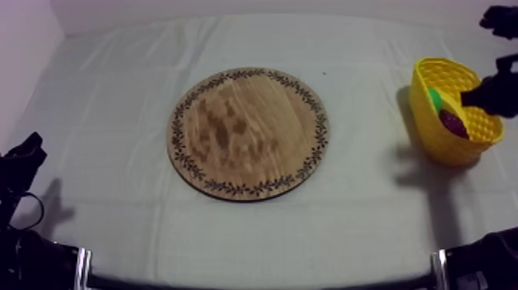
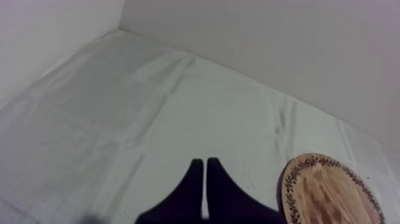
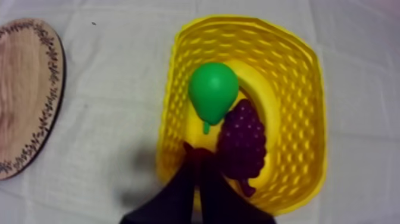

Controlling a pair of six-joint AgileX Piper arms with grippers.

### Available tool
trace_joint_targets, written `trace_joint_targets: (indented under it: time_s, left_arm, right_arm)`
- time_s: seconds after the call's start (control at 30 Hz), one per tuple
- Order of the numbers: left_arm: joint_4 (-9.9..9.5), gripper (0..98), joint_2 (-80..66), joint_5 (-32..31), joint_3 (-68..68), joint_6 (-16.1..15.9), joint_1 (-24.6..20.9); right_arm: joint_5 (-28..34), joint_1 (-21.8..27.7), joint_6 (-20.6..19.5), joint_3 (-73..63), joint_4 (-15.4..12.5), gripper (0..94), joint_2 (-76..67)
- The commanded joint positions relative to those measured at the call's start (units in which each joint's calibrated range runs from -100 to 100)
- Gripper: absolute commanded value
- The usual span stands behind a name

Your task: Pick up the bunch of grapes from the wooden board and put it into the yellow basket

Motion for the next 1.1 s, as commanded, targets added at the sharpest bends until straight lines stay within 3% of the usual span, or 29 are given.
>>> trace_joint_targets:
  time_s: [0.0,0.2,0.33,0.4,0.5,0.6,0.67,0.9,1.07]
  left_arm:
    - [0.01,0.0,0.0,0.0,0.0,0.0,0.0]
    - [0.01,0.0,0.0,0.0,0.0,0.0,0.0]
    - [0.01,0.0,0.0,0.0,0.0,0.0,0.0]
    - [0.01,0.0,0.0,0.0,0.0,0.0,0.0]
    - [0.01,0.0,0.0,0.0,0.0,0.0,0.0]
    - [0.01,0.0,0.0,0.0,0.0,0.0,0.0]
    - [0.01,0.0,0.0,0.0,0.0,0.0,0.0]
    - [0.01,0.0,0.0,0.0,0.0,0.0,0.0]
    - [0.01,0.0,0.0,0.0,0.0,0.0,0.0]
  right_arm:
    - [-8.1,-0.2,-3.5,10.5,-0.4,0.6,-9.5]
    - [-14.7,-1.0,-2.9,22.1,-5.9,0.5,-24.5]
    - [-15.6,-1.1,2.9,27.5,-12.5,0.5,-32.3]
    - [-15.2,-1.0,4.6,29.9,-14.1,0.5,-36.1]
    - [-12.5,-1.3,2.7,31.3,-13.6,0.3,-41.5]
    - [-10.8,-1.7,-1.8,32.2,-11.3,0.3,-46.4]
    - [-10.3,-1.6,-2.3,32.7,-10.1,0.3,-49.0]
    - [-12.8,-1.5,6.6,34.8,-7.2,0.3,-51.5]
    - [-13.3,-2.7,7.6,35.1,-7.0,0.3,-51.7]
